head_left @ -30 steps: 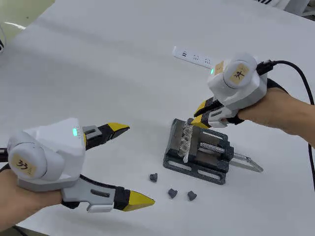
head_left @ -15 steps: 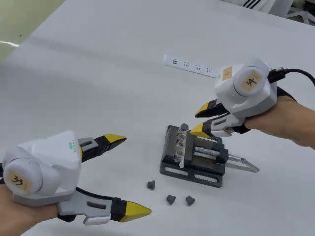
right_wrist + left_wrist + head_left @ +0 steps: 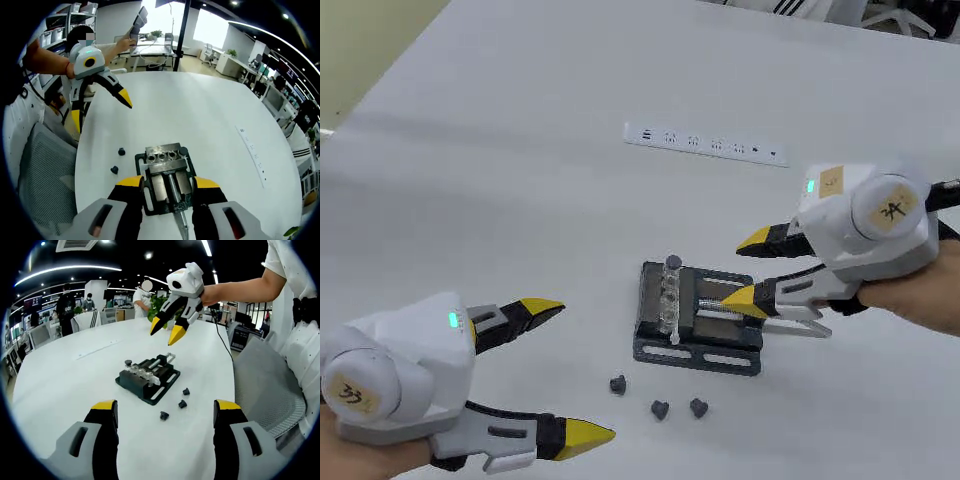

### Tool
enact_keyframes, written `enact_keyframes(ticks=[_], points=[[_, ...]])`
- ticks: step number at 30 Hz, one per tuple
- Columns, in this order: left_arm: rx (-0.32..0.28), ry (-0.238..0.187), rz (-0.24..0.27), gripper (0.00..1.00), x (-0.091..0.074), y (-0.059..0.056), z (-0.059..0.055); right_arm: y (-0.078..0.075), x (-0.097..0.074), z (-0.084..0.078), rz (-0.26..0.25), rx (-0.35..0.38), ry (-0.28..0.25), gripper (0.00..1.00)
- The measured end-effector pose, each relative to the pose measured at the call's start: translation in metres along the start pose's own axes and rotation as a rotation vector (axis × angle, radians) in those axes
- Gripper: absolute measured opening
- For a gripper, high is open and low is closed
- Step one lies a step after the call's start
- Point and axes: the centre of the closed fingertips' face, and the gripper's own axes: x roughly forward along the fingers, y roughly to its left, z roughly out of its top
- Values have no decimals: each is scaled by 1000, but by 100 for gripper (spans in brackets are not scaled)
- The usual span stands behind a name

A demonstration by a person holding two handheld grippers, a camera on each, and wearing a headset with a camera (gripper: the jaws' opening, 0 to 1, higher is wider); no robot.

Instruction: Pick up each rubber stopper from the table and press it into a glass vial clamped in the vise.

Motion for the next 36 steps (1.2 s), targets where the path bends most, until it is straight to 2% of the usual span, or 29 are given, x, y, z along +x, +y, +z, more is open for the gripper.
enact_keyframes(ticks=[7, 11, 16, 23, 30, 36], points=[[14, 64, -25, 65, 11, 0, -14, 17, -13, -26, -14, 70, -38, 39], [22, 98, -43, 63, 15, -1, -23, 27, -21, -39, -22, 104, -66, 43], [33, 121, -49, 60, 17, 1, -28, 38, -29, -46, -26, 140, -109, 50], [57, 149, -67, 52, 25, 1, -33, 54, -38, -62, -29, 178, -181, 63], [94, 185, -94, 42, 36, 2, -44, 68, -44, -78, -38, 249, -246, 68], [118, 222, -119, 29, 46, 3, -56, 77, -46, -95, -45, 301, -245, 70]])
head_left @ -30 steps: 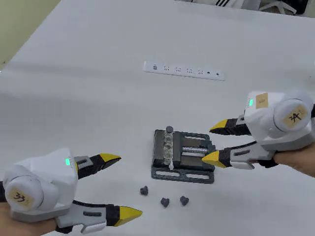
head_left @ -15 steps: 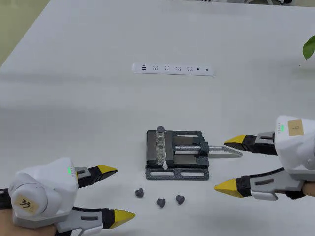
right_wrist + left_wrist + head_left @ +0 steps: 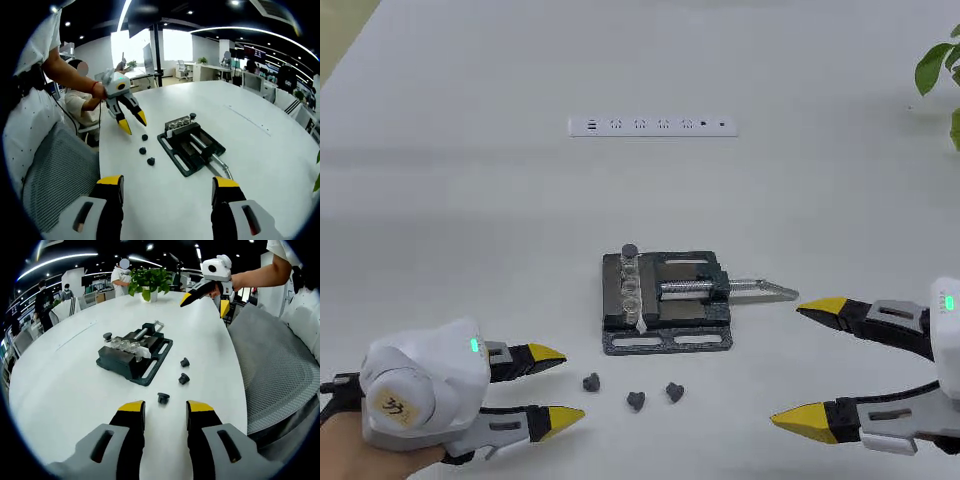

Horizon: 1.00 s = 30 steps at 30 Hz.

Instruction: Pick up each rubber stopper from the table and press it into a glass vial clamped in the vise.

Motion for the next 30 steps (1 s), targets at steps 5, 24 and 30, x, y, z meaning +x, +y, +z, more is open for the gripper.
enact_keyframes(ticks=[5, 24, 30], points=[[23, 12, -18, 24, 9, 2, -5, 0, -6, -8, -24, 29, -2, 69], [62, 51, -48, 8, 22, 1, -11, 2, -16, -23, -50, 80, 10, 69], [67, 52, -52, 7, 23, 1, -10, -2, -18, -24, -58, 83, 12, 69]])
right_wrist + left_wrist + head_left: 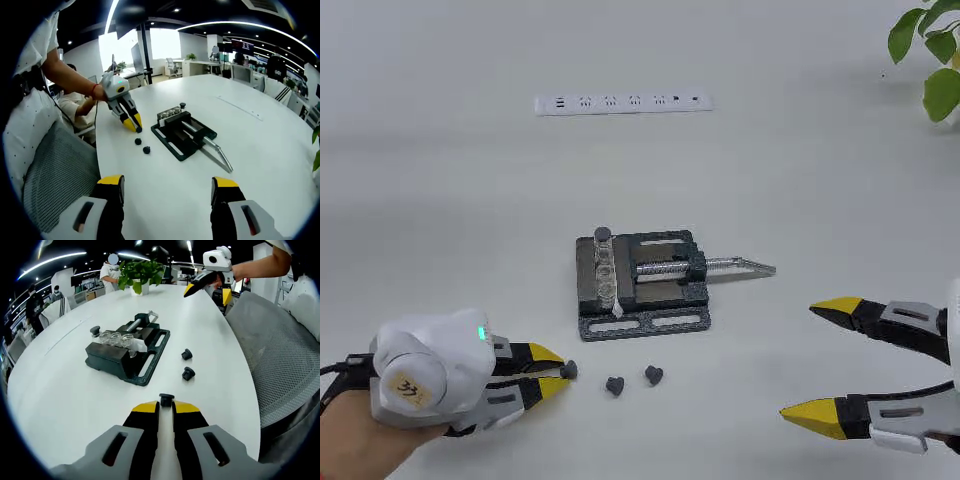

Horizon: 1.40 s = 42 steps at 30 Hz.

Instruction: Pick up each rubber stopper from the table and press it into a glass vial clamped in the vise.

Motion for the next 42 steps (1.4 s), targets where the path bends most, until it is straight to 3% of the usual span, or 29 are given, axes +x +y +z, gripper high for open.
enact_keyframes(ticks=[18, 22, 32, 42], points=[[18, 20, -2, 4, 1, -1, -2, 0, -1, 3, -1, 0, 0, 68], [13, 13, -6, 4, 0, -3, 2, 1, 0, 4, 3, -3, -2, 68], [13, -12, -12, 4, -12, -9, 34, 8, 7, 25, 32, -34, -15, 66], [62, -50, -35, 4, -25, -25, 78, 25, 13, 63, 93, -86, -48, 60]])
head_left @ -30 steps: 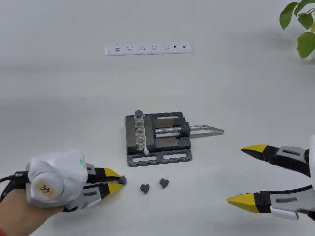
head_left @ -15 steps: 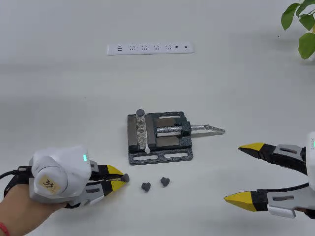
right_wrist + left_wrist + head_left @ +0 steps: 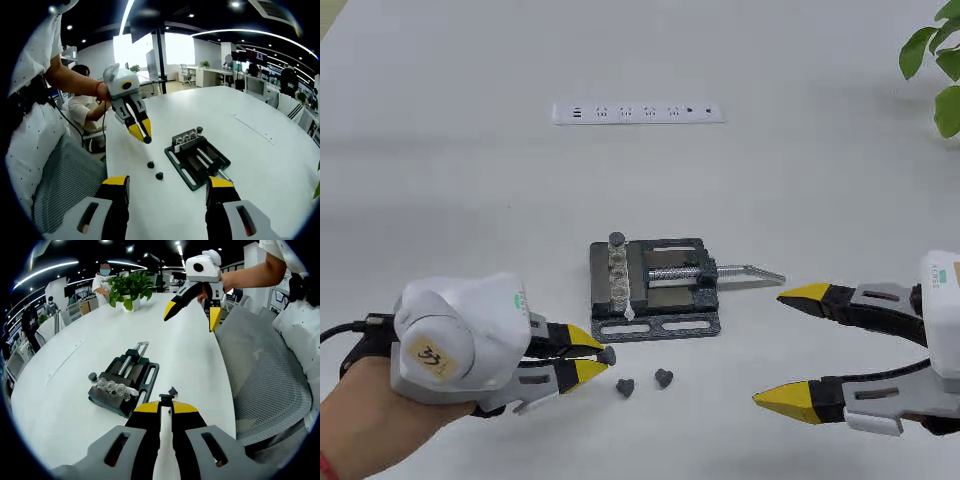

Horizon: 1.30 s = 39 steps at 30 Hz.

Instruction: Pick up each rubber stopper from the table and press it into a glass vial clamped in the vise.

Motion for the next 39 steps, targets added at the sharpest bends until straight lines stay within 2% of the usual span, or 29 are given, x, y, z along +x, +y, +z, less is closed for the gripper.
enact_keyframes(ticks=[3, 9, 15, 17, 19, 24, 31, 36, 39], points=[[5, -18, -9, 4, -3, -5, 17, 7, 4, 16, 24, -11, -19, 57], [5, -56, -22, 4, -7, -13, 42, 19, 9, 39, 71, -21, -31, 49], [21, -71, -51, 4, -7, -24, 58, 32, 13, 61, 118, -69, -56, 40], [25, -78, -59, 4, -7, -25, 58, 38, 15, 66, 144, -81, -62, 35], [31, -85, -65, 4, -7, -29, 64, 44, 18, 70, 162, -98, -68, 32], [38, -104, -77, 4, -9, -34, 73, 55, 23, 72, 203, -118, -58, 26], [43, -122, -83, 4, -12, -38, 81, 60, 25, 71, 225, -136, -48, 18], [49, -133, -88, 3, -14, -40, 83, 62, 25, 70, 233, -145, -41, 13], [50, -136, -93, 3, -15, -40, 83, 62, 25, 70, 234, -142, -40, 12]])
